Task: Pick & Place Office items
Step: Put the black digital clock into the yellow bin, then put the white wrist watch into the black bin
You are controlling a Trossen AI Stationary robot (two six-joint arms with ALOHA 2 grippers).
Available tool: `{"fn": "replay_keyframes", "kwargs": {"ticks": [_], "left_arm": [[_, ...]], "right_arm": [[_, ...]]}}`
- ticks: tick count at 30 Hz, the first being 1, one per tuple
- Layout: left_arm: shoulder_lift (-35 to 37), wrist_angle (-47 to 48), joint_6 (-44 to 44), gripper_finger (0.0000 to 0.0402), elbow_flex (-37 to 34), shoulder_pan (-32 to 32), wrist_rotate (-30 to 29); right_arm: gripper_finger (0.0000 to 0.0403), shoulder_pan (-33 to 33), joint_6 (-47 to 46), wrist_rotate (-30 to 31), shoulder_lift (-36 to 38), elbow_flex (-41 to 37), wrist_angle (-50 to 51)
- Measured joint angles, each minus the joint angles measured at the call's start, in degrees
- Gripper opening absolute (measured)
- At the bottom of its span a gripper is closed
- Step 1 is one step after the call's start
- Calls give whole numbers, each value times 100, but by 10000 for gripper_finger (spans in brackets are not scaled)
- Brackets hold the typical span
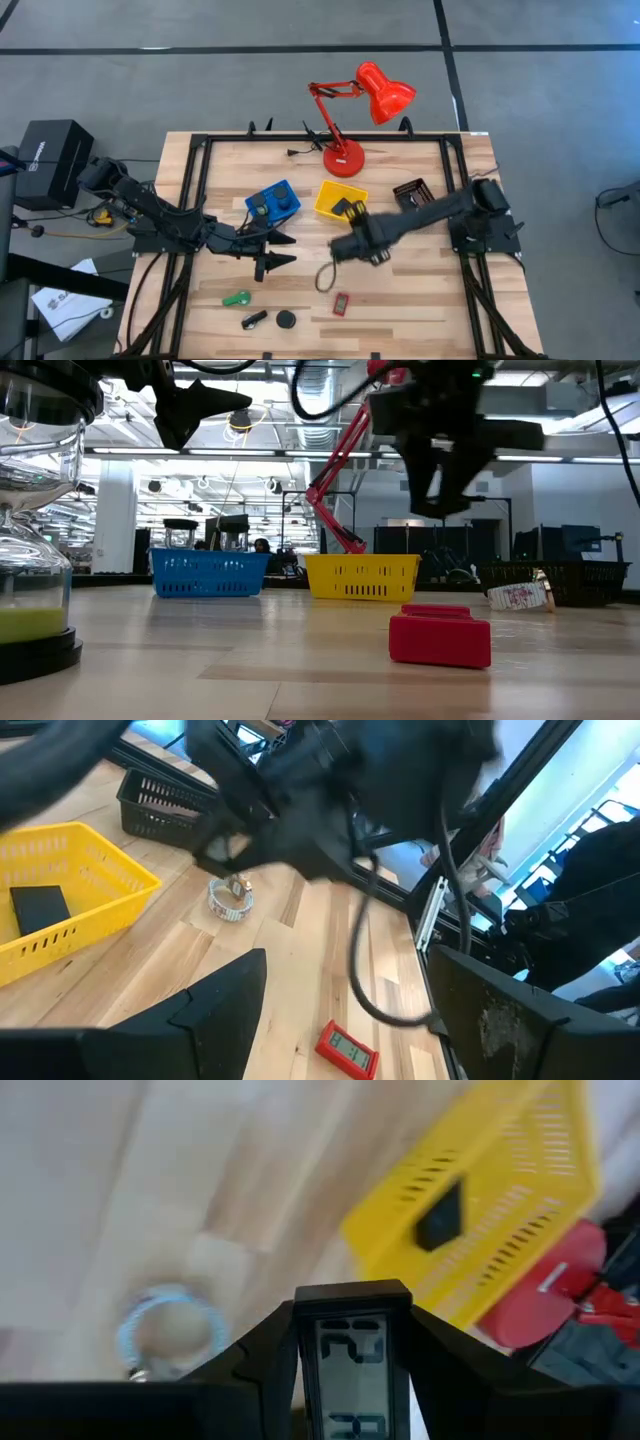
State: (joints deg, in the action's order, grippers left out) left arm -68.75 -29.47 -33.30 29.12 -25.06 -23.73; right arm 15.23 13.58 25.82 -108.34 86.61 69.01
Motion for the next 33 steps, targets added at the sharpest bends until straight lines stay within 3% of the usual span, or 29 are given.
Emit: {"fn": "replay_keyframes", "kwargs": {"ticks": [6,10,16,21,28,33], "left_arm": [[1,-17,-2,273,0,0,-1],[2,-24,-11,273,0,0,0],[2,-22,-9,273,0,0,0],[2,-20,-7,273,0,0,0],[2,-20,-4,273,0,0,2],[1,-20,-2,273,0,0,2]], "right_arm": [[158,-997,223,-279,152,4,-1253],[172,-1713,7,-1036,77,13,-2103],[154,-2338,-804,-1455,27,9,-2168],[147,-2556,-1077,-2051,27,7,-2143],[216,-2474,-1212,-2174,27,7,-2129],[237,-2406,-1212,-2176,27,7,-2127]]}}
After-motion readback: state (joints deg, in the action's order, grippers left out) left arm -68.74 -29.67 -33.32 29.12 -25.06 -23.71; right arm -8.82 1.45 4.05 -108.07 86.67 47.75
